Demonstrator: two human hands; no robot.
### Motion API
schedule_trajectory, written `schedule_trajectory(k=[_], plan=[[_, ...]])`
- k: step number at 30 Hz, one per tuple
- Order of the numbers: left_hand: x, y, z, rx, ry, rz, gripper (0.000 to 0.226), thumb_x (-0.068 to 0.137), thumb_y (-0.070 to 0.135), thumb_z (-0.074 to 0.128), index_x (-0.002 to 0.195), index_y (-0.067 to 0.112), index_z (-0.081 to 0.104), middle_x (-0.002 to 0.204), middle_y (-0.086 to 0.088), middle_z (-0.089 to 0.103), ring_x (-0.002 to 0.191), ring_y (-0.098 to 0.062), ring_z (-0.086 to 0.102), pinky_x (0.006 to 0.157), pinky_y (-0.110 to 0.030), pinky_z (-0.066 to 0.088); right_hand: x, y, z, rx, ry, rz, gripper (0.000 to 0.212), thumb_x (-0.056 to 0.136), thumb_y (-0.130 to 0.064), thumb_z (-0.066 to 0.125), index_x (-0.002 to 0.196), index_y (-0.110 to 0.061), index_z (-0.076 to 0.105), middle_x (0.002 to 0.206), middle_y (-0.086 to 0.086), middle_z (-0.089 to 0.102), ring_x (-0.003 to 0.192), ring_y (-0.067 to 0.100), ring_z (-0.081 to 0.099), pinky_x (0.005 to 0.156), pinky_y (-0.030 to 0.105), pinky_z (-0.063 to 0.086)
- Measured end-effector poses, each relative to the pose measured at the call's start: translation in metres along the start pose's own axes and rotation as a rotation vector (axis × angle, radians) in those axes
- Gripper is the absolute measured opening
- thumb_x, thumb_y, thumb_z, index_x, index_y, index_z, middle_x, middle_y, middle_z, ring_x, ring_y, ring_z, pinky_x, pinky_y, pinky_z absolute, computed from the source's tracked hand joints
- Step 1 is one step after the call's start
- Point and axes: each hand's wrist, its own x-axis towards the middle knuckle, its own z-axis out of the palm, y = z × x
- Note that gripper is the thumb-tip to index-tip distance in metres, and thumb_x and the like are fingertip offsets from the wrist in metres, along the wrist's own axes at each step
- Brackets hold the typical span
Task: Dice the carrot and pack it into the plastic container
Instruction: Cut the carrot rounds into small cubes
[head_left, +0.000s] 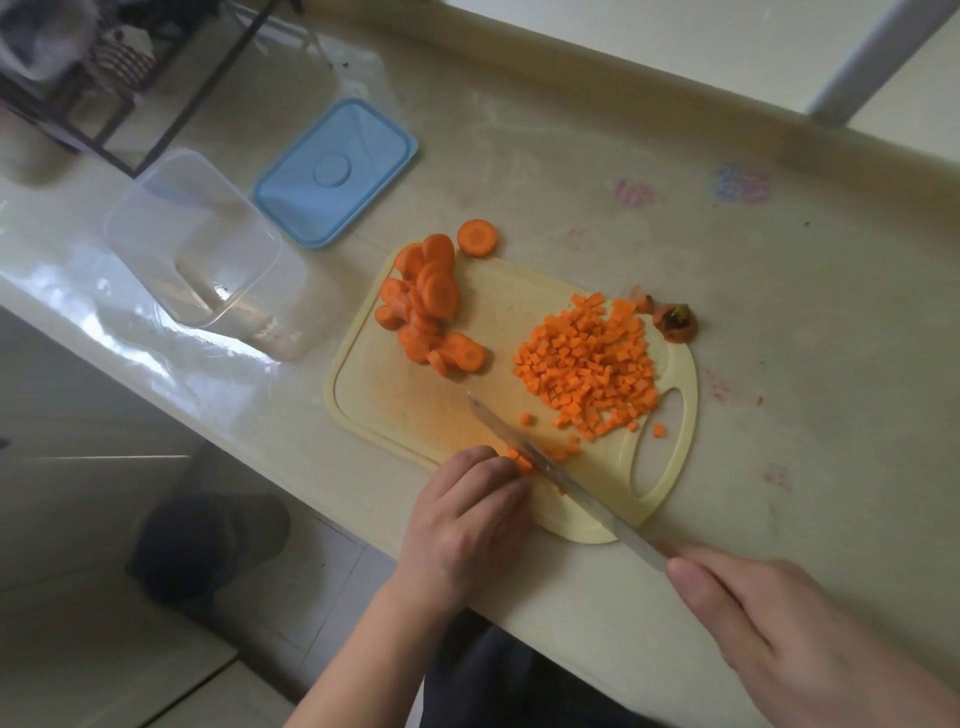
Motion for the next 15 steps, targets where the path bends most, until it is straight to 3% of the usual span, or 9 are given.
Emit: schedule_trajectory(k=[4,8,11,15], plan=[[-0.002,-0.003,0.001,-0.028,-0.054,0.0,0.018,0.079,-0.007,0.082,0.096,-0.005,0.076,0.107,-0.015,0.073,0.101,-0.035,0.069,0.082,-0.045,0.055,-0.002,0.007,0.005,-0.023,-0.028,0.008,0.037,0.076,-0.079,0.019,0.083,-0.065,0.053,0.079,-0.035,0.063,0.082,-0.011,0.061,0.071,0.006,0.042],[0.001,-0.002,0.0,-0.051,-0.054,-0.005,0.019,0.079,-0.007,0.082,0.097,-0.005,0.077,0.107,-0.014,0.073,0.101,-0.033,0.069,0.083,-0.043,0.056,-0.002,0.017,0.012,-0.105,-0.001,-0.02,0.06,0.078,-0.081,0.01,0.114,-0.057,0.052,0.093,-0.028,0.067,0.093,-0.011,0.06,0.082,0.017,0.048],[0.001,-0.001,-0.001,-0.056,-0.033,-0.017,0.021,0.079,-0.005,0.084,0.099,-0.002,0.078,0.108,-0.012,0.074,0.103,-0.031,0.07,0.085,-0.041,0.057,0.006,0.02,0.021,-0.16,0.025,-0.051,0.065,0.079,-0.081,0.004,0.12,-0.053,0.047,0.1,-0.025,0.067,0.101,-0.003,0.061,0.087,0.026,0.05],[0.004,0.0,-0.001,-0.053,0.0,-0.014,0.011,0.084,-0.002,0.079,0.094,-0.003,0.077,0.102,-0.012,0.074,0.098,-0.029,0.069,0.084,-0.038,0.057,0.017,0.008,0.02,-0.068,0.012,-0.093,0.044,0.084,-0.074,0.015,0.084,-0.052,0.052,0.063,-0.016,0.058,0.061,0.005,0.056,0.06,0.022,0.043]])
